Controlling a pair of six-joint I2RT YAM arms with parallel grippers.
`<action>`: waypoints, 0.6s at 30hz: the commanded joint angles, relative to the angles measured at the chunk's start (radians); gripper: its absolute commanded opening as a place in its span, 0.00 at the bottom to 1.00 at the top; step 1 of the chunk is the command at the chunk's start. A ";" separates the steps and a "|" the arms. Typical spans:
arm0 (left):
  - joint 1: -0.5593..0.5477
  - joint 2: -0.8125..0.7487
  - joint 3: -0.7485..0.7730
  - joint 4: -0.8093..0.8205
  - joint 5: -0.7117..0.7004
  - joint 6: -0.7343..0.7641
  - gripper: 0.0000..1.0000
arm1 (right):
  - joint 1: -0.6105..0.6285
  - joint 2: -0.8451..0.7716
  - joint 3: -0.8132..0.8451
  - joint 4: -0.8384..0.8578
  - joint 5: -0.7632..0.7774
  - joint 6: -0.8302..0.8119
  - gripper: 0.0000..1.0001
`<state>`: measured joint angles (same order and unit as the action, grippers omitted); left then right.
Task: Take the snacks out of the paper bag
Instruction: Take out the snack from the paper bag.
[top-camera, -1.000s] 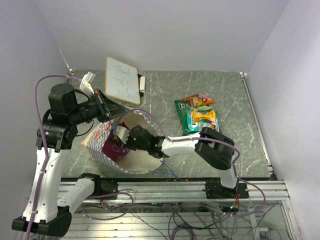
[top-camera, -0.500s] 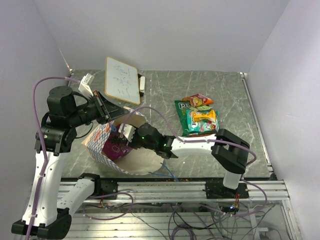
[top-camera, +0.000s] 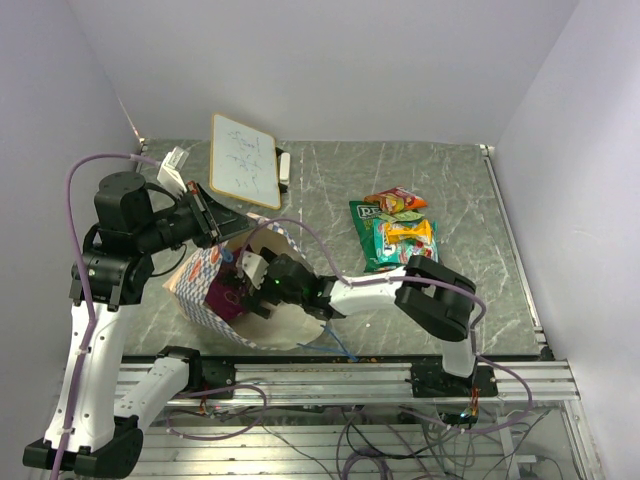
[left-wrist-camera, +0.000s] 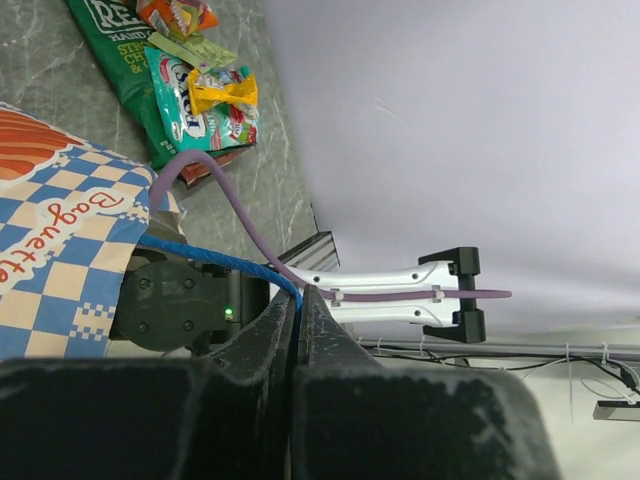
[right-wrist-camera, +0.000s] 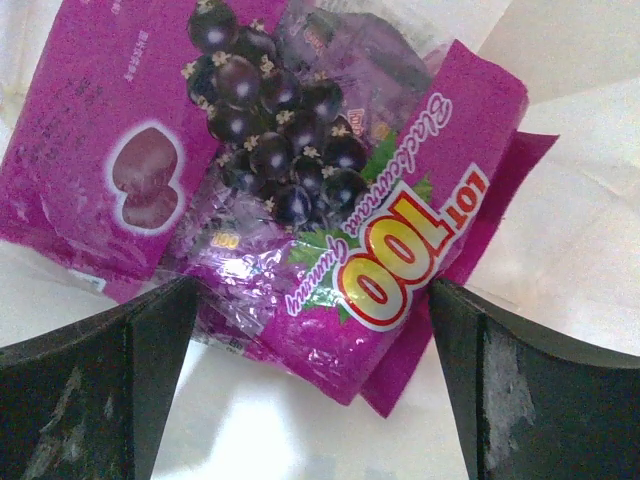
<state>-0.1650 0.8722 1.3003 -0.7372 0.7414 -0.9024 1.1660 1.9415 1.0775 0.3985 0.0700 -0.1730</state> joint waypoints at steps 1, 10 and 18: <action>-0.005 -0.021 -0.009 0.054 0.020 -0.028 0.07 | -0.016 0.073 0.044 0.010 -0.025 0.119 1.00; -0.005 -0.022 -0.008 0.045 0.019 -0.025 0.07 | -0.052 0.178 0.126 -0.034 -0.093 0.205 0.52; -0.005 -0.040 -0.030 0.040 0.012 -0.028 0.07 | -0.057 0.091 0.129 -0.012 -0.092 0.111 0.12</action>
<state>-0.1650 0.8658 1.2789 -0.7311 0.7258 -0.9211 1.1194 2.0647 1.2026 0.4252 -0.0284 -0.0216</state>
